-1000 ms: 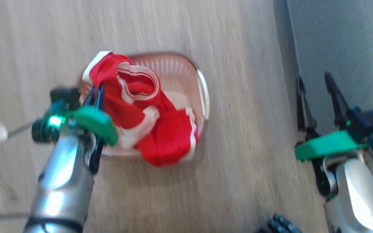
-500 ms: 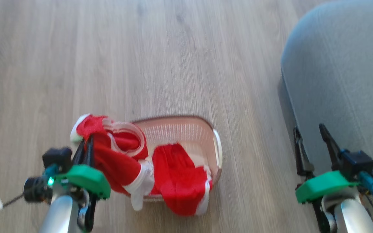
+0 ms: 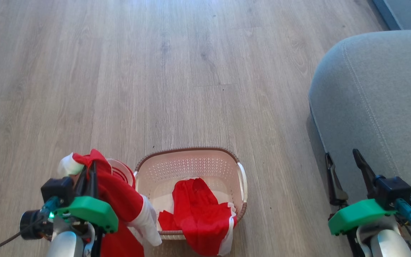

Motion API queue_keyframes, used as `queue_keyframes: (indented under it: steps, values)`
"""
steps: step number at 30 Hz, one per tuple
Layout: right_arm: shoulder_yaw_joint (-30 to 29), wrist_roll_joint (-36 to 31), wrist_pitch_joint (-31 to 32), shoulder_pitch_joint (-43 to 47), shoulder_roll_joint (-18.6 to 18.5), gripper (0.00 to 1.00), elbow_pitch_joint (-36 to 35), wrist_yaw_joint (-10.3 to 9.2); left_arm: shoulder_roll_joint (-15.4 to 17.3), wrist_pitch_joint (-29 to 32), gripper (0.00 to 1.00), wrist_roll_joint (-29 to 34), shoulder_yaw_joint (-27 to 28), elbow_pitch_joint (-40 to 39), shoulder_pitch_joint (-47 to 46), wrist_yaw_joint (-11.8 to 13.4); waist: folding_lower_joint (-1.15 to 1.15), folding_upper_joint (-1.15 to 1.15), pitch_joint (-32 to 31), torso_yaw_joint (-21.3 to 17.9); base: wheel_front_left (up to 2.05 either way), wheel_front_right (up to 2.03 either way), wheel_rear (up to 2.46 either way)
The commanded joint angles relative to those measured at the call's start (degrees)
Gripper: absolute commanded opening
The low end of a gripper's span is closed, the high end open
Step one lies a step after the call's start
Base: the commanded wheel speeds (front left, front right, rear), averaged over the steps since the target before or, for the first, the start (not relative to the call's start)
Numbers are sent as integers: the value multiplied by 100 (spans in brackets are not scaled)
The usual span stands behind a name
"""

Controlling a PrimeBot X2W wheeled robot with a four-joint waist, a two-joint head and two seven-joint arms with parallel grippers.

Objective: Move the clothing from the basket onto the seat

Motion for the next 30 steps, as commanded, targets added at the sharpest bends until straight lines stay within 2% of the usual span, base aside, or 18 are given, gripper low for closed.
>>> queue_keyframes:
  steps: [1,30]
  values:
    - [120,-29,-52,-59,-89,100,-149,41,120,1,0,-31,152,-259,-171,20,1,0,-12,14,0,0,0]
    - [200,-41,-52,-78,-88,100,-137,41,220,65,0,-92,-31,-448,-152,84,1,0,-31,-64,0,0,0]
